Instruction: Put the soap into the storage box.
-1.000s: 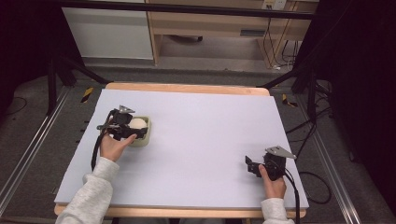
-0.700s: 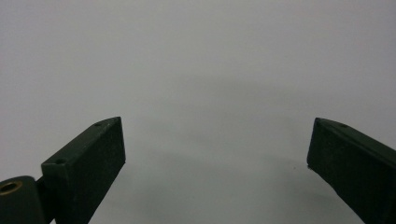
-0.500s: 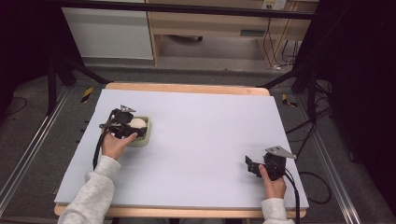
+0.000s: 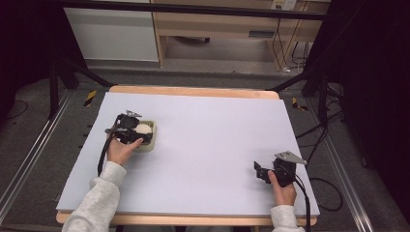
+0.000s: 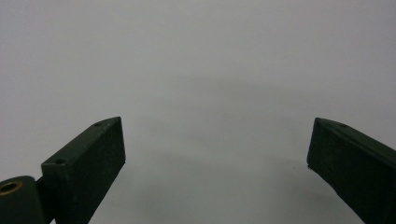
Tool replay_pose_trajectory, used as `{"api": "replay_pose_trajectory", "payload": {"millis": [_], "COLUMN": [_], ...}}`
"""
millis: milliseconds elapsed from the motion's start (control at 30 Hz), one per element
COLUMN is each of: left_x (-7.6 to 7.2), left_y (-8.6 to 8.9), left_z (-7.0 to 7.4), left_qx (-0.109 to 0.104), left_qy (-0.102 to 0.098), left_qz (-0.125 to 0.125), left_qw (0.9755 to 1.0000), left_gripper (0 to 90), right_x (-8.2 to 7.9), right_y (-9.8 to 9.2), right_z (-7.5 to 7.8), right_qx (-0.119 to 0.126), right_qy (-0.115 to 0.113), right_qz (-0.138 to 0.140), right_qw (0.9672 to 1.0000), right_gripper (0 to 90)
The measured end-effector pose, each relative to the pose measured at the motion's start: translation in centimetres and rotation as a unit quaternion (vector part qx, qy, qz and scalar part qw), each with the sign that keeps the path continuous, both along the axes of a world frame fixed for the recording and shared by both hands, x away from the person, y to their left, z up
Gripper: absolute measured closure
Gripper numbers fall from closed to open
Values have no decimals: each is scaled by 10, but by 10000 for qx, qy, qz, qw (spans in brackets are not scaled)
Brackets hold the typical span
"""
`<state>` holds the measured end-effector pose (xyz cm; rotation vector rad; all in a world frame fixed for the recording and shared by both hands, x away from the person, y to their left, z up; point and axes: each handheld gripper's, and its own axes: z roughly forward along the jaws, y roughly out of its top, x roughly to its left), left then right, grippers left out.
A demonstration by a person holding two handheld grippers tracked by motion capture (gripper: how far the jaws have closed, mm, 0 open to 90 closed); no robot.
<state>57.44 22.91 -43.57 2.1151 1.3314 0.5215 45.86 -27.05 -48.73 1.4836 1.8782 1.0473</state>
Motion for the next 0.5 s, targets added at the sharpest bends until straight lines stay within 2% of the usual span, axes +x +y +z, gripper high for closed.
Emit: {"api": "replay_pose_trajectory", "payload": {"millis": [500], "left_x": [-1], "left_y": [3], "left_z": [-8], "left_qx": [27], "left_qy": [39], "left_qz": [24], "left_qw": [10000], "left_gripper": [240], "right_x": [0], "right_y": [0], "right_z": [0], "right_qx": [-3], "right_qy": [-1], "right_qz": [-5], "right_qw": [10000], "right_gripper": [47]}}
